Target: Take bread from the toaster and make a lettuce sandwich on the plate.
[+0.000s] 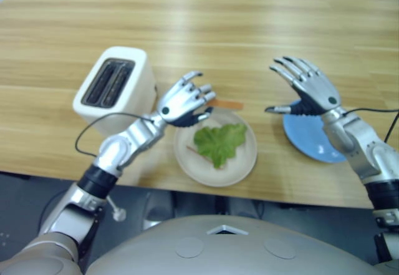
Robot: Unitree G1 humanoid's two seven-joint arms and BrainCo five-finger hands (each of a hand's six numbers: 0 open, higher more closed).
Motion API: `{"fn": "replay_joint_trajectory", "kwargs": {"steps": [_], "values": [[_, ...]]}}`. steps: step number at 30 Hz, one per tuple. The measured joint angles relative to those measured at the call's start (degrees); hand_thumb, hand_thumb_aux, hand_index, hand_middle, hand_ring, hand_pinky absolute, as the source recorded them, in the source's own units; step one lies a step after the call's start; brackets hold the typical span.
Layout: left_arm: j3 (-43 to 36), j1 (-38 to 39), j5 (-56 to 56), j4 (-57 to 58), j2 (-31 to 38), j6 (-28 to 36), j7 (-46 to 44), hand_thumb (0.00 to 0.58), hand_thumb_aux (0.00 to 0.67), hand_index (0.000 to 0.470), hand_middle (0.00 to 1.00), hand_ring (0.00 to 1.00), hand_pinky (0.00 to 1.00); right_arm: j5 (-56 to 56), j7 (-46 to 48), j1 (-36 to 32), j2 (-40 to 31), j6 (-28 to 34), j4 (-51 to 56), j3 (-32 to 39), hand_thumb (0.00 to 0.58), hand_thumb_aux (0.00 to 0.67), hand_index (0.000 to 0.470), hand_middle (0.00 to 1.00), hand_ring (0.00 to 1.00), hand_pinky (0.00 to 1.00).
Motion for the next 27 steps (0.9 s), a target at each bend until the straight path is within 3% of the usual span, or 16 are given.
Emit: {"fn": "replay_joint_trajectory", "kwargs": {"steps": [12, 27], "values": [[-4.5, -0.9, 3.6, 4.3, -1.2, 3.4, 5.2, 0.580, 0.670, 0.460, 1.00, 1.00, 1.00, 0.0, 0.4, 0.1, 0.1, -0.4, -0.1, 1.5, 0.000, 0.000, 0.000, 0.00, 0.00, 0.00], [-8.8, 2.9, 3.2, 6.0, 0.1, 1.4, 7.8, 0.580, 0.670, 0.460, 0.99, 0.99, 0.99, 0.1, 0.6, 1.5, -0.2, -1.5, -0.3, 1.5, 0.000, 0.000, 0.000, 0.00, 0.00, 0.00]]}}
